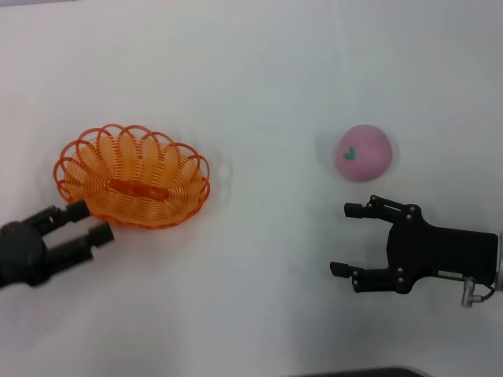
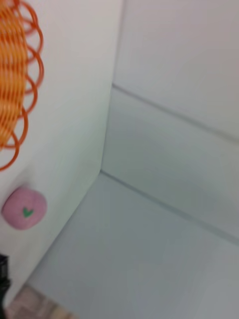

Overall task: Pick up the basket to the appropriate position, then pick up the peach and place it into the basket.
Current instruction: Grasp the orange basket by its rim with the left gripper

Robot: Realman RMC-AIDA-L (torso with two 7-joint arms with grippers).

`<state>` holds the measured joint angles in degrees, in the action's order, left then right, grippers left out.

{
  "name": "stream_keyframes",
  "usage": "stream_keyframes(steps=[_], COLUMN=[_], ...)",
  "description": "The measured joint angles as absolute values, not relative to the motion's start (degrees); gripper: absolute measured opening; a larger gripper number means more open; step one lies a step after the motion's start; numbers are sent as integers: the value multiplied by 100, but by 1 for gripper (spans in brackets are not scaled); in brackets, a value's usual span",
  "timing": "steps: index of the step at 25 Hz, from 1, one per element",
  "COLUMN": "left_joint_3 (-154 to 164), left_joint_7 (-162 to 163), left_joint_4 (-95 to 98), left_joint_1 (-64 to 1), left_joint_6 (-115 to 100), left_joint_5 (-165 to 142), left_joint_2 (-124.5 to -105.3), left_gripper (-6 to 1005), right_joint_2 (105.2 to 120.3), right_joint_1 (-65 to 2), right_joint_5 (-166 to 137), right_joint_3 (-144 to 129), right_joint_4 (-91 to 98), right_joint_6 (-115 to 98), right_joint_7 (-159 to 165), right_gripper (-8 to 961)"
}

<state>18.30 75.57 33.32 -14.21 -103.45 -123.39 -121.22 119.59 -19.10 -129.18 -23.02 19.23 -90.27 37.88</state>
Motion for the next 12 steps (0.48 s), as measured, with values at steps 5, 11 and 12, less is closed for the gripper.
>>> stream_keyframes(steps=[5, 11, 12], left_joint_3=[1790, 1620, 1630], left_joint_7=[9261, 10560, 10753], left_joint_4=[3438, 3801, 3941], left_joint_1=[-1759, -2018, -2036], left_joint_6=[-10073, -9956, -9901], left_joint_5=[-12418, -12381, -12389], left_joint_2=[-11947, -11828, -11824], left_gripper=[739, 730, 728], right_joint_2=[11953, 11949, 11947], right_joint_1=[-1928, -1957, -1959], right_joint_5=[-12907, -12905, -12906], right_joint_3=[-2302, -2314, -2316], right_joint_4=[1959, 1974, 1975], right_joint_6=[-9081, -9087, -9089], right_joint_7=[3878, 4007, 4009], right_gripper=[944, 944, 944])
